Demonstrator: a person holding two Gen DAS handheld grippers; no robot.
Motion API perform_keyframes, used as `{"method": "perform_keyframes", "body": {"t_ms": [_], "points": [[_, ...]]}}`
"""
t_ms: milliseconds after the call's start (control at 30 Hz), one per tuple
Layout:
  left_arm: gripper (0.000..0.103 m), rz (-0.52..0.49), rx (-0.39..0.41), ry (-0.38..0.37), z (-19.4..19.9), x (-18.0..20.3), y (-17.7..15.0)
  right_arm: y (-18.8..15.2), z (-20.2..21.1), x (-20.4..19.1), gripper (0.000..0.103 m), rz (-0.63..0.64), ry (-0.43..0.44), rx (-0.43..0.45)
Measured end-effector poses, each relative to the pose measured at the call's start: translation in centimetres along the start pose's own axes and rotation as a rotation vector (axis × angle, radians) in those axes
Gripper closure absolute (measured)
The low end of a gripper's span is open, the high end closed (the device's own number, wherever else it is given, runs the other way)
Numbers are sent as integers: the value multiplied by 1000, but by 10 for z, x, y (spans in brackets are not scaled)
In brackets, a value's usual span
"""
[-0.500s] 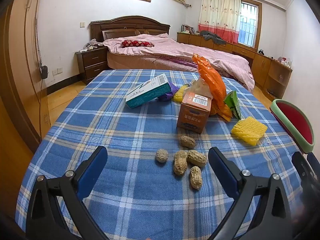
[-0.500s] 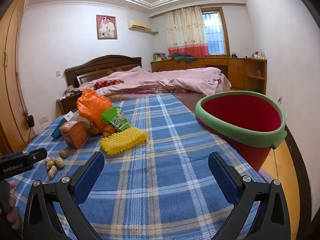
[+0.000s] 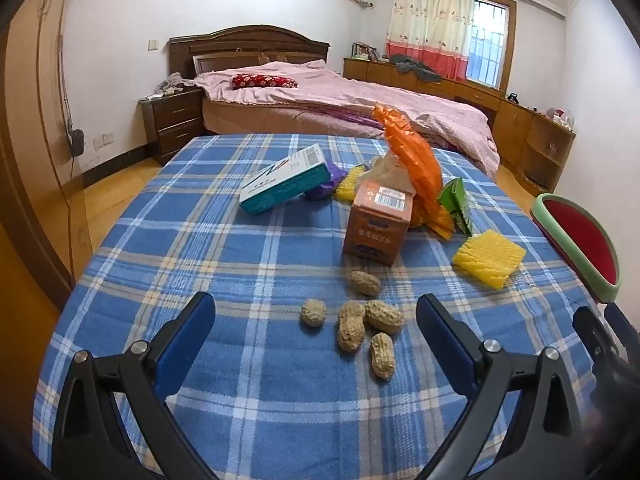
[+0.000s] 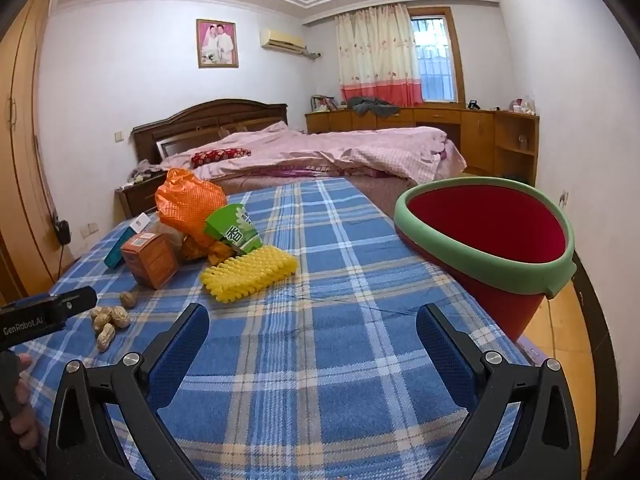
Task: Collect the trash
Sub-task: 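Move the left tool toward the orange cardboard box on the table, then grasp the orange box with the left tool while the right tool grasps the yellow foam net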
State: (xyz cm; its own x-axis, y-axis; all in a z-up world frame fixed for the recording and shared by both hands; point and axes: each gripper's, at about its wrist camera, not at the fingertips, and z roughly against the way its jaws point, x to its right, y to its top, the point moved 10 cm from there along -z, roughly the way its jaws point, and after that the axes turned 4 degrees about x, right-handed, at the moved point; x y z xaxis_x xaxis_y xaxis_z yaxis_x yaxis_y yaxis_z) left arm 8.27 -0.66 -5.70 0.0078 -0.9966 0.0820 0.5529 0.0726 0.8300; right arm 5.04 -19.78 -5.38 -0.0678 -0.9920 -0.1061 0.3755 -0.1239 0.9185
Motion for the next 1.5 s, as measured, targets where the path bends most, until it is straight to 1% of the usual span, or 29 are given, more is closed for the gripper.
{"method": "perform_keyframes", "body": {"t_ms": [300,467,567,633,800,867,900,933,1200,1300,1400,1500], "points": [[4,-41,4,-40,2,13,17,15,11,5,0,-16,-18,-32],[4,-62,-10,-69,1,23,25,20,9,9,0,-42,-18,-52],[4,-78,-17,-68,-5,27,30,23,7,11,0,-53,-20,-67],[10,-84,-27,-72,-11,30,32,26,4,11,0,-56,-20,-81],[14,-87,-66,-83,-27,32,33,30,-2,14,0,-68,-16,-121],[14,-85,-79,-106,-33,33,35,32,-4,13,0,-73,-13,-135],[16,-85,-82,-116,-35,34,36,33,-6,13,0,-73,-13,-140],[17,-80,-83,-123,-38,35,39,34,-7,12,0,-70,-12,-143],[18,-79,-101,-150,-61,41,45,40,-28,7,0,-45,-26,-177],[18,-112,-85,-150,-66,47,48,40,-41,6,0,-44,-50,-203],[22,-127,-81,-182,-67,53,50,39,-54,3,0,-38,-57,-227],[22,-113,-91,-215,-69,54,49,34,-67,-3,0,-41,-57,-258]]}}
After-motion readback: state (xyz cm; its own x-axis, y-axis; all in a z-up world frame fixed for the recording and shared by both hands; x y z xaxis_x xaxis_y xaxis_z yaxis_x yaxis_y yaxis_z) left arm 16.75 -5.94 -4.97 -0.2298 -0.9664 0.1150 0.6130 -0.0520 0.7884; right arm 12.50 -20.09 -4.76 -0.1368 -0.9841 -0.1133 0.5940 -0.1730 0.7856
